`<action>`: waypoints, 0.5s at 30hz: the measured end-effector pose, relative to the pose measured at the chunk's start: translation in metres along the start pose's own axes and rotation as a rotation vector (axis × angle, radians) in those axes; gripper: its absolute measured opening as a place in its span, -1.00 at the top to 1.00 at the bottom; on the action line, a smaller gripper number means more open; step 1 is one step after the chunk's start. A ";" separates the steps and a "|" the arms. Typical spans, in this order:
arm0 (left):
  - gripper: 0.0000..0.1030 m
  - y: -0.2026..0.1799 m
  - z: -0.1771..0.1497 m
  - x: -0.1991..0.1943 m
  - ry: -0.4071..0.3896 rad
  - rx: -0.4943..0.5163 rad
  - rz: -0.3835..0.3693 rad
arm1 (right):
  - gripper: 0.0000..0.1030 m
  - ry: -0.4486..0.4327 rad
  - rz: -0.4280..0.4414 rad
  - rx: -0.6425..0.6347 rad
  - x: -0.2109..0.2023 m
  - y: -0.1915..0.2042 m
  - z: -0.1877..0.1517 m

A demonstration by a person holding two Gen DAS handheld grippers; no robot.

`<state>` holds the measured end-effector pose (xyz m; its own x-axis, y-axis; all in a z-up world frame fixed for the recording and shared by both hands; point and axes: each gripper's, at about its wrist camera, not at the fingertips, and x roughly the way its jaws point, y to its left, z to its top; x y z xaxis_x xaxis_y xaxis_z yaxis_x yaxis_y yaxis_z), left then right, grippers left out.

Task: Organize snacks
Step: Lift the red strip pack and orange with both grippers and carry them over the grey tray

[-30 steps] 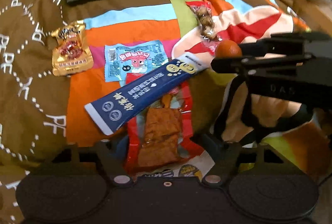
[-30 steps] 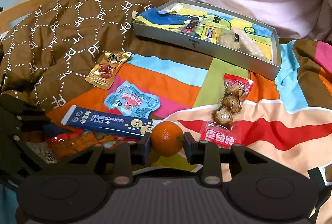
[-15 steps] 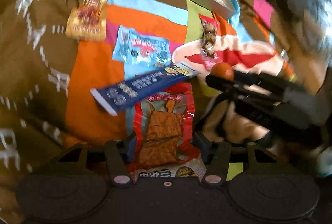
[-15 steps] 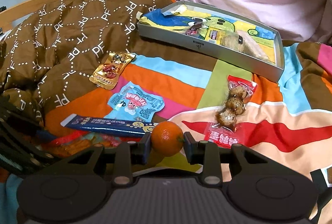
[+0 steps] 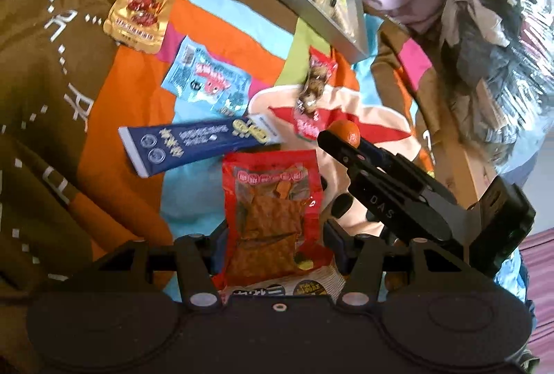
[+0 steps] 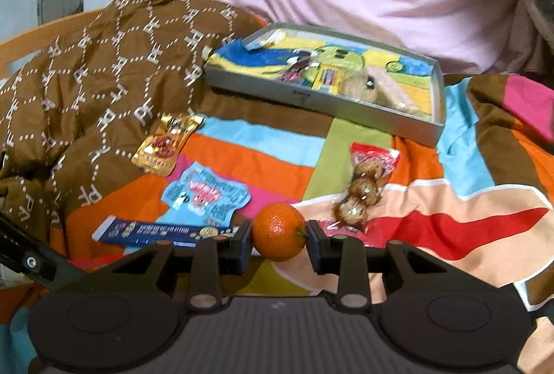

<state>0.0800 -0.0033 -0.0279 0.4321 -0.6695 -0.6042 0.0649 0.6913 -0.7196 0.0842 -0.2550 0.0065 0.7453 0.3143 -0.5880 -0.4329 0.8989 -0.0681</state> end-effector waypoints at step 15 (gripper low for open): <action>-0.12 -0.013 0.009 -0.003 -0.103 -0.005 -0.016 | 0.28 -0.082 -0.026 0.113 -0.020 -0.028 0.008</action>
<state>0.0855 -0.0075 -0.0137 0.5210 -0.6490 -0.5544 0.0685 0.6792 -0.7307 0.0855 -0.2837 0.0264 0.7966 0.3100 -0.5189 -0.3563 0.9343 0.0113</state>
